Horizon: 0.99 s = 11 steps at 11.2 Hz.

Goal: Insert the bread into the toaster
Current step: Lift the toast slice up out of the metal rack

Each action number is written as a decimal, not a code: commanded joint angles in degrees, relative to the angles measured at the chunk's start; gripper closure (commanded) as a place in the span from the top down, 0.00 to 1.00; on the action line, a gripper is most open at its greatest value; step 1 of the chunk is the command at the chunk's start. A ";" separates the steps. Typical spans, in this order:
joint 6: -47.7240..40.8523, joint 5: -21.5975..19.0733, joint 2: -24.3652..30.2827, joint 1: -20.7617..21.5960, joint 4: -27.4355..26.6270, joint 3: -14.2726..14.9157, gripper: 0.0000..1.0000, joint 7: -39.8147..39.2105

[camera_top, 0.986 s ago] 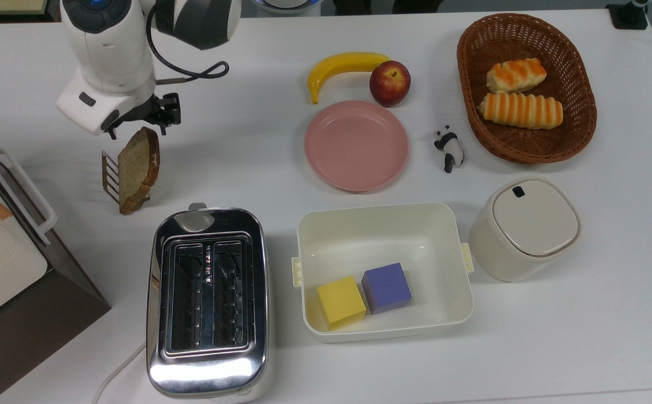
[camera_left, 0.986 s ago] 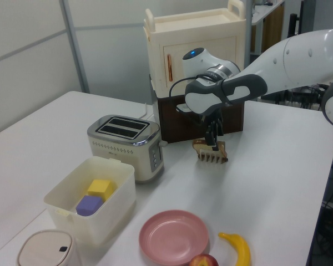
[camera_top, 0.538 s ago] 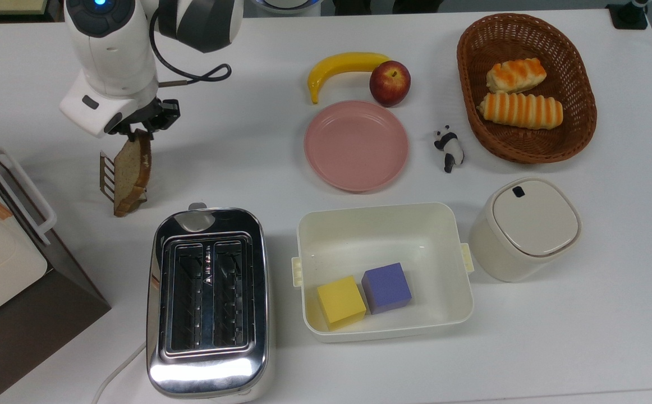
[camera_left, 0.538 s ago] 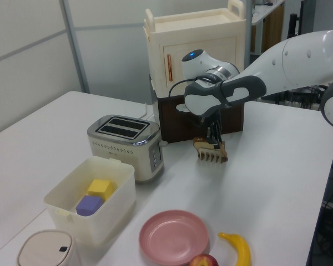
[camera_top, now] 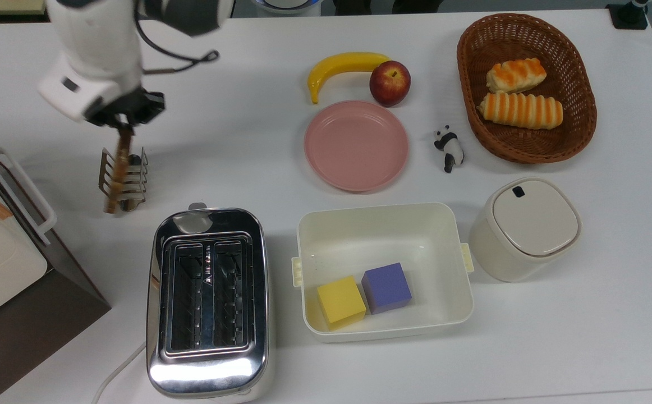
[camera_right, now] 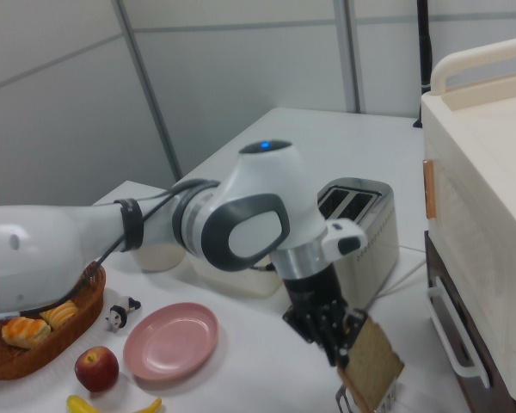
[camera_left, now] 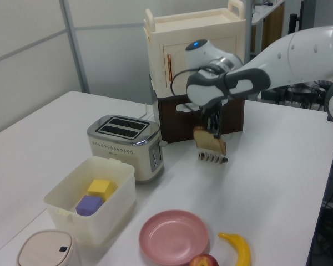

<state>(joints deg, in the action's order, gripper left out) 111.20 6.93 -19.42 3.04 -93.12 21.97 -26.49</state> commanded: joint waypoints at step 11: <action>15.16 -15.89 -0.52 0.83 17.27 -7.27 0.00 2.30</action>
<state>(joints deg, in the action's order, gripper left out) 120.34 -6.87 -18.41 3.82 -76.85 17.40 -26.45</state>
